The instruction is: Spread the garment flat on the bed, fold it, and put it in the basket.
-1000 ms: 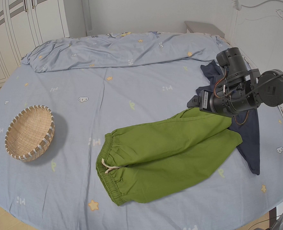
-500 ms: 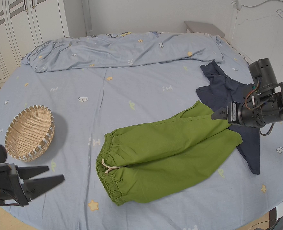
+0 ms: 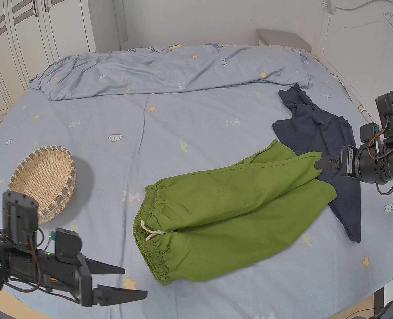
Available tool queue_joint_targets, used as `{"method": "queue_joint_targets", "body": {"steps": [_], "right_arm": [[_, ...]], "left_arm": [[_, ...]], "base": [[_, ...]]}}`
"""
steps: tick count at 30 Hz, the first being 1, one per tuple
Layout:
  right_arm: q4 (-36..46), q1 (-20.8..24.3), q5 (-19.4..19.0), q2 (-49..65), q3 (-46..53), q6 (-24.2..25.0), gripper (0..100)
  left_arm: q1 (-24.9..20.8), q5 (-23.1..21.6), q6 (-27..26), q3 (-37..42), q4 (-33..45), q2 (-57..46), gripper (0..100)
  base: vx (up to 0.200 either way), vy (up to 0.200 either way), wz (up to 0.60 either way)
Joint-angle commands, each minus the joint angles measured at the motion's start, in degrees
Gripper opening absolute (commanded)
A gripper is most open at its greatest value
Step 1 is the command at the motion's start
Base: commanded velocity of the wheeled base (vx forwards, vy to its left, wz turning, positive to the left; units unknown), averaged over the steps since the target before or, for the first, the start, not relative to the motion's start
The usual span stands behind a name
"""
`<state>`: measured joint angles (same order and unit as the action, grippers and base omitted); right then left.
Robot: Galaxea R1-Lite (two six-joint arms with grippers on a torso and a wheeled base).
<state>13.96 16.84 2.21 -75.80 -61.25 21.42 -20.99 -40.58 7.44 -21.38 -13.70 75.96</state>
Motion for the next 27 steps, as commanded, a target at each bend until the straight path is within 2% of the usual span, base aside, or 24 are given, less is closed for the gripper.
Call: {"method": "queue_joint_targets", "body": {"steps": [1, 3, 7, 12, 16, 23, 27], "right_arm": [[-0.95, -1.81, -1.5, 1.09, 2.45, -0.59, 100], [-1.92, -1.98, -1.5, 0.92, 2.45, -0.5, 100], [-3.24, -1.98, -1.5, 0.39, 3.06, -0.5, 100], [-3.85, -2.07, -1.5, 0.39, 3.5, -0.59, 100], [-3.85, -1.98, -1.5, 0.39, 3.5, -0.59, 100], [-3.85, -1.98, -1.5, 0.39, 3.59, -0.5, 100], [-3.85, -2.07, -1.5, 0.39, 3.59, -0.41, 100]], "left_arm": [[-0.63, 12.81, -6.29, 3.8, -15.57, 24.24, 100], [-1.16, 14.39, -8.32, 5.03, -18.55, 26.7, 100], [-3.0, 14.92, -12.09, 5.47, -19.34, 28.72, 100], [-4.41, 14.92, -12.09, 5.12, -20.4, 29.68, 100], [-6.52, 15.18, -12.18, 5.03, -24.44, 31.0, 100], [-9.07, 19.4, -12.62, 3.36, -28.05, 33.11, 100], [-9.86, 19.58, -12.53, 2.93, -28.22, 33.29, 100]], "base": [[0.0, 0.0, 0.0], [0.0, 0.0, 0.0], [0.0, 0.0, 0.0], [0.0, 0.0, 0.0], [0.0, 0.0, 0.0], [0.0, 0.0, 0.0], [0.0, 0.0, 0.0]]}}
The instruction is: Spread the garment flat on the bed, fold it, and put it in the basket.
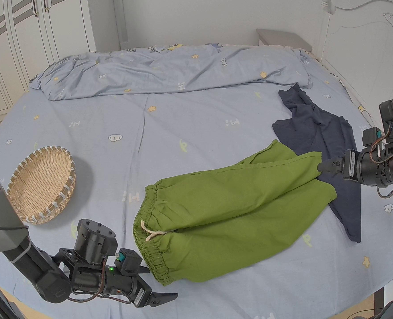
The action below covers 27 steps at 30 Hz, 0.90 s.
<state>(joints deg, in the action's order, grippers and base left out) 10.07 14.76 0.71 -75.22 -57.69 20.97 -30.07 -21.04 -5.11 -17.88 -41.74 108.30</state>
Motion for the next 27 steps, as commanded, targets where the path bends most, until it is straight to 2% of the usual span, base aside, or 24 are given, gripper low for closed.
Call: {"method": "queue_joint_targets", "body": {"steps": [1, 15, 16, 24, 27], "right_arm": [[0.04, 0.0, 0.0, -0.19, 0.03, 0.04, 100], [0.04, 0.0, 0.0, -0.28, 0.03, 0.21, 100], [-0.05, 0.0, 0.0, -0.28, 0.03, 0.21, 100], [-0.05, 0.0, 0.0, -0.28, 0.03, 0.21, 100], [0.04, 0.0, 0.0, -0.28, 0.03, 0.21, 100]], "left_arm": [[-0.78, 0.04, 0.01, -0.57, -0.18, 0.95, 100], [-2.09, 0.12, 0.54, -2.86, -2.56, 2.18, 100], [-2.09, 0.12, 0.54, -2.86, -2.56, 2.27, 0], [-2.09, 0.12, 0.54, -2.16, -2.56, 3.5, 0], [-1.57, 0.04, 2.73, -2.07, -2.56, 3.14, 0]], "base": [[0.0, 0.0, 0.0], [0.0, 0.0, 0.0], [0.0, 0.0, 0.0], [0.0, 0.0, 0.0], [0.0, 0.0, 0.0]]}}
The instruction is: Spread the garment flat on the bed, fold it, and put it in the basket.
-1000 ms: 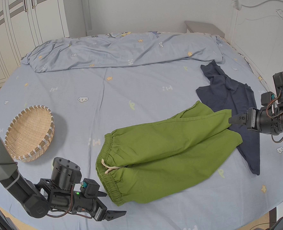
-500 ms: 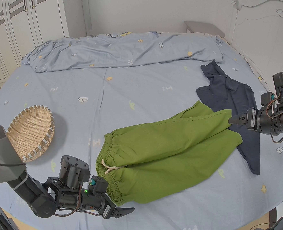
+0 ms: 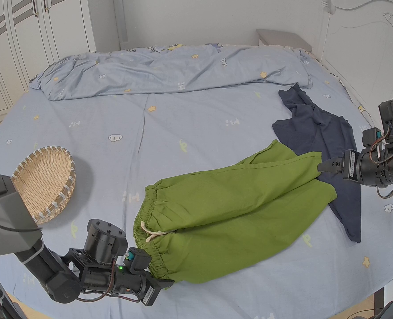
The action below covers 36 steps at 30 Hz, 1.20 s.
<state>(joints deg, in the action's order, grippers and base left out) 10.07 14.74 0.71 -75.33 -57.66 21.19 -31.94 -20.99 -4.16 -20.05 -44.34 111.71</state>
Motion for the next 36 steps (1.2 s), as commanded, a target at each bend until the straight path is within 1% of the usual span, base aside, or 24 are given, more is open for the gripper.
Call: {"method": "queue_joint_targets", "body": {"steps": [1, 2, 4, 5, 6, 7, 11, 13, 15, 18, 20, 21, 22, 23, 24, 25, 26, 27, 28, 29, 31, 32, 33, 36], "right_arm": [[0.04, 0.03, -0.09, -0.08, 0.01, -0.09, 100], [0.04, 0.03, -0.09, -0.08, 0.01, -0.09, 100], [0.04, 0.03, -0.36, 0.0, 0.01, -0.18, 100], [0.04, 0.12, -0.36, 0.0, -0.08, -0.18, 100], [0.04, 0.12, -0.36, 0.0, -0.08, -0.18, 100], [0.04, 0.2, -0.36, 0.0, -0.08, -0.27, 100], [0.04, 0.47, -0.36, 0.0, -0.08, -0.27, 100], [0.04, 0.64, -0.44, -0.08, 0.01, -0.27, 100], [0.13, 0.73, -0.44, -0.08, 0.01, -0.27, 100], [0.21, 0.73, -0.71, -0.17, 0.09, -0.27, 100], [0.21, 0.64, -3.08, -0.17, 1.41, -0.36, 100], [0.21, 0.55, -3.61, -0.17, 1.59, -0.36, 100], [0.3, 0.2, -5.1, -0.17, 1.76, -0.27, 100], [0.3, 0.2, -5.28, -0.17, 1.76, -0.36, 100], [0.65, -0.5, -6.42, -0.35, 2.03, -0.27, 100], [0.83, -1.38, -6.95, -0.61, 2.11, -0.27, 100], [0.83, -1.38, -6.95, -0.61, 2.11, -0.27, 100], [1.18, -3.49, -7.74, -2.02, 2.73, -0.53, 100], [1.18, -3.84, -7.74, -2.28, 2.82, -0.53, 100], [1.36, -4.72, -7.83, -3.51, 2.99, -0.53, 100], [1.36, -5.77, -8.18, -5.89, 3.52, -0.53, 100], [1.36, -6.13, -8.44, -6.5, 3.61, -0.62, 100], [1.36, -6.65, -9.94, -8.17, 3.96, -0.8, 100], [1.53, -7.18, -13.36, -12.13, 4.75, -2.03, 100]], "left_arm": [[0.3, -0.19, 4.77, 0.01, 0.04, -1.15, 0], [0.3, -0.45, 7.94, -0.16, 0.04, -2.29, 0], [0.65, -1.16, 20.24, -1.22, 0.04, -6.07, 0], [0.91, -1.16, 24.28, -1.48, 0.13, -7.3, 0], [1.0, -1.16, 25.34, -1.57, 0.13, -7.65, 0], [2.23, -1.24, 27.62, -1.39, 0.57, -9.5, 0], [4.78, -1.24, 28.5, 0.45, 2.94, -13.01, 0], [7.42, -1.24, 31.23, 0.63, 6.72, -16.0, 0], [9.44, -1.24, 32.72, 0.54, 9.97, -18.02, 0], [11.9, -1.86, 32.81, 0.54, 14.19, -20.48, 0], [14.54, -4.58, 32.37, 0.63, 20.69, -24.18, 0], [15.06, -5.29, 32.28, 0.63, 21.75, -24.88, 0], [17.26, -8.01, 31.67, 0.63, 25.35, -27.16, 0], [17.44, -8.1, 31.58, 0.63, 25.62, -27.34, 0], [19.55, -10.12, 29.56, 0.72, 28.87, -29.1, 0], [20.51, -10.65, 28.15, 0.89, 30.36, -29.62, 0], [20.51, -10.65, 28.15, 0.89, 30.36, -29.62, 0], [22.8, -10.82, 24.11, 1.68, 33.44, -30.06, 0], [23.33, -10.91, 23.23, 1.95, 33.79, -30.06, 0], [24.91, -11.0, 20.5, 2.56, 34.67, -29.71, 0], [27.19, -11.62, 17.52, 3.71, 35.28, -29.1, 0], [27.72, -11.79, 16.99, 3.88, 35.28, -28.92, 0], [29.39, -12.41, 15.23, 4.41, 35.28, -28.57, 0], [32.99, -13.9, 13.21, 4.41, 35.28, -28.57, 0]], "base": [[0.0, 0.0, 0.0], [0.0, 0.0, 0.0], [0.0, 0.0, 0.0], [0.0, 0.0, 0.0], [0.0, 0.0, 0.0], [0.0, 0.0, 0.0], [0.0, 0.0, 0.0], [0.0, 0.0, 0.0], [0.0, 0.0, 0.0], [0.0, 0.0, 0.0], [0.0, 0.0, 0.0], [0.0, 0.0, 0.0], [0.0, 0.0, 0.0], [0.0, 0.0, 0.0], [0.0, 0.0, 0.0], [0.0, 0.0, 0.0], [0.0, 0.0, 0.0], [0.0, 0.0, 0.0], [0.0, 0.0, 0.0], [0.0, 0.0, 0.0], [0.0, 0.0, 0.0], [0.0, 0.0, 0.0], [0.0, 0.0, 0.0], [0.0, 0.0, 0.0]]}}
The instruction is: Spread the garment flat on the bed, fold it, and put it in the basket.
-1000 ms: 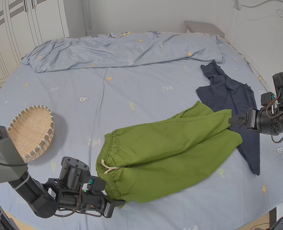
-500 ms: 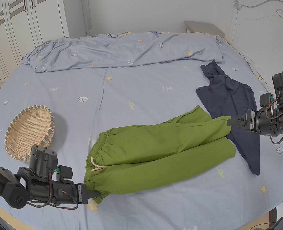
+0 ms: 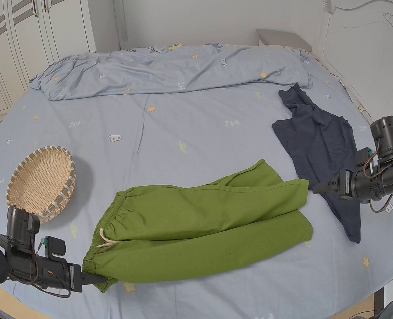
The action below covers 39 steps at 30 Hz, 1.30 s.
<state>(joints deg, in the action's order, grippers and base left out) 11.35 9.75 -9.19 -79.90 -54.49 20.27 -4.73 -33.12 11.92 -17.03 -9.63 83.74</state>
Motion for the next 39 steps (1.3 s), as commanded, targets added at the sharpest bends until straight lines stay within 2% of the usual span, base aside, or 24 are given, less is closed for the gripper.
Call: {"method": "queue_joint_targets", "body": {"steps": [1, 2, 3, 4, 6, 8, 10, 11, 12, 13, 14, 21, 25, 31, 33, 35, 37, 38, 39], "right_arm": [[0.25, -2.28, -3.73, -7.99, 1.67, -1.29, 100], [0.25, -3.07, -5.49, -10.28, 2.11, -2.43, 100], [0.25, -3.07, -5.49, -10.28, 2.11, -2.43, 100], [0.16, -3.86, -10.14, -12.83, 2.11, -3.22, 100], [0.16, -4.57, -15.42, -14.23, 1.93, -3.4, 100], [-0.1, -4.83, -18.76, -15.46, 2.28, -4.54, 100], [-0.1, -4.83, -19.37, -16.43, 3.34, -7.62, 100], [-0.1, -4.83, -19.37, -16.43, 3.34, -7.62, 100], [-0.36, -4.92, -20.43, -17.13, 5.36, -12.36, 100], [-0.45, -4.92, -20.6, -17.13, 5.54, -12.63, 100], [-0.54, -5.01, -22.71, -17.57, 6.15, -14.74, 100], [-1.68, -4.92, -24.65, -19.51, 6.24, -15.09, 100], [-3.97, -4.65, -27.28, -20.47, 6.77, -15.09, 100], [-6.16, -4.83, -28.25, -21.62, 7.56, -15.26, 100], [-10.12, -4.65, -30.45, -22.06, 9.58, -15.18, 100], [-11.17, -4.48, -30.53, -22.14, 10.11, -15.09, 100], [-15.74, -4.04, -30.53, -22.85, 12.22, -15.0, 100], [-16.1, -3.95, -30.53, -22.85, 12.39, -15.0, 0], [-17.41, -3.6, -30.53, -22.85, 12.83, -14.74, 0]], "left_arm": [[6.05, -1.86, -3.05, 1.39, 0.58, -0.59, 0], [7.37, -2.03, -3.75, 1.39, 0.67, -0.59, 0], [7.37, -2.03, -3.75, 1.39, 0.67, -0.59, 0], [8.69, -2.03, -4.63, 1.39, 0.67, -0.15, 0], [9.56, -2.03, -5.51, 1.39, 0.67, 0.64, 0], [10.44, -2.21, -6.21, 1.3, 0.58, 1.87, 0], [11.32, -2.3, -6.39, 1.12, 0.31, 2.84, 0], [11.32, -2.3, -6.39, 1.12, 0.31, 2.84, 0], [11.85, -2.74, -6.56, 0.95, 0.23, 3.71, 0], [11.85, -2.83, -6.56, 0.95, 0.14, 3.71, 0], [11.94, -3.53, -6.56, 0.86, 0.14, 3.98, 0], [11.94, -3.79, -6.56, 0.86, 0.14, 3.89, 0], [11.94, -3.79, -6.56, 0.95, 0.14, 3.98, 0], [11.94, -3.88, -6.56, 0.95, 0.05, 3.89, 0], [11.94, -4.06, -6.56, 0.86, 0.05, 3.98, 0], [11.94, -4.32, -6.56, 0.86, 0.05, 3.98, 0], [12.02, -5.02, -6.56, 0.77, 0.05, 3.98, 0], [12.11, -5.02, -6.56, 0.77, 0.05, 4.07, 0], [12.29, -5.11, -6.56, 0.68, 0.05, 4.07, 0]], "base": [[0.0, 0.0, 0.0], [0.0, 0.0, 0.0], [0.0, 0.0, 0.0], [0.0, 0.0, 0.0], [0.0, 0.0, 0.0], [0.0, 0.0, 0.0], [0.0, 0.0, 0.0], [0.0, 0.0, 0.0], [0.0, 0.0, 0.0], [0.0, 0.0, 0.0], [0.0, 0.0, 0.0], [0.0, 0.0, 0.0], [0.0, 0.0, 0.0], [0.0, 0.0, 0.0], [0.0, 0.0, 0.0], [0.0, 0.0, 0.0], [0.0, 0.0, 0.0], [0.0, 0.0, 0.0], [0.0, 0.0, 0.0]]}}
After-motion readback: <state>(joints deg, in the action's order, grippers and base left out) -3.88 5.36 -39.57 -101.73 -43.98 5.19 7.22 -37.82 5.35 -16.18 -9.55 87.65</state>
